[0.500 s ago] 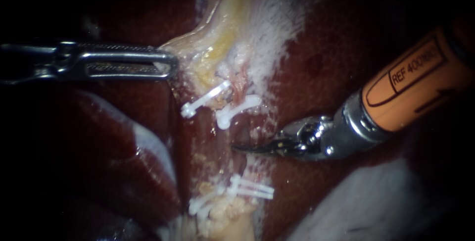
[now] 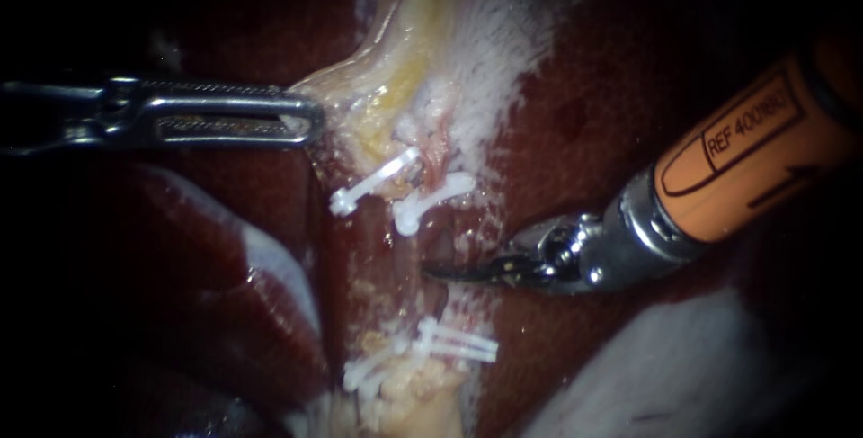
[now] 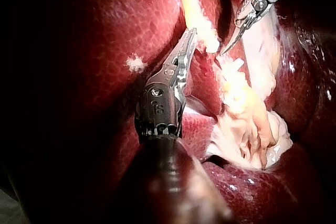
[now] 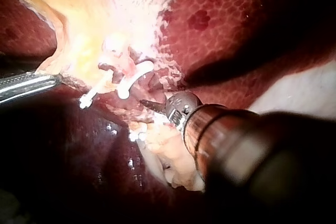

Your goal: Go back from the cut right tube

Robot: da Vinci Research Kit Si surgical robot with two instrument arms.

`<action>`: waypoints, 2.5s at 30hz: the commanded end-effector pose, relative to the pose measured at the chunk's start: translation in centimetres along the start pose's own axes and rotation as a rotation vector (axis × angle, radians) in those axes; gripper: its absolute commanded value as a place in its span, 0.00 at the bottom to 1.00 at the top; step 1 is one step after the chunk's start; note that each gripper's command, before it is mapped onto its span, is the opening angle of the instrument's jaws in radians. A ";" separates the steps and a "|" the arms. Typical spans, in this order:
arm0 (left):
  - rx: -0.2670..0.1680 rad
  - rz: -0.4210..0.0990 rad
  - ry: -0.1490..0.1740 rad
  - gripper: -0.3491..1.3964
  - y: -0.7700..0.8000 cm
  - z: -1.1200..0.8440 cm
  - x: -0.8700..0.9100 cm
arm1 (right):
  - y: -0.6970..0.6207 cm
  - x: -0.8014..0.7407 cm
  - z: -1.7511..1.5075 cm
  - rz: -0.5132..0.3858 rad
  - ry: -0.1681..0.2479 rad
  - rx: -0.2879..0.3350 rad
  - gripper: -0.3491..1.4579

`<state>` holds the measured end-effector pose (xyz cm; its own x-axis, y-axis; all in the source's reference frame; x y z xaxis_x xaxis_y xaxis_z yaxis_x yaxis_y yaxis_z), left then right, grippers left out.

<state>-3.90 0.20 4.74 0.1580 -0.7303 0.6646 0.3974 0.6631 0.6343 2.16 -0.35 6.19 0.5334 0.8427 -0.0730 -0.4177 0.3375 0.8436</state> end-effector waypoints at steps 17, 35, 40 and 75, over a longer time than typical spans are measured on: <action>-0.001 0.001 0.000 0.00 0.00 0.01 0.02 | 0.03 0.00 0.00 -0.006 0.028 0.040 0.44; 0.003 0.002 0.000 0.00 0.06 -0.03 0.05 | 0.36 -0.20 -0.54 -0.279 0.090 -0.007 0.84; 0.003 0.003 0.000 0.00 0.07 -0.04 0.06 | 0.41 -0.12 -0.75 -0.447 0.124 -0.045 0.90; 0.031 0.004 0.145 0.00 0.20 0.50 0.82 | 0.43 -0.03 -1.01 -0.702 0.166 -0.130 0.98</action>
<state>-4.16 -0.21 5.60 0.2894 -0.7425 0.6041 0.3672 0.6689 0.6463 1.21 0.19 6.03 0.5935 0.4588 -0.6613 -0.1082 0.8596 0.4993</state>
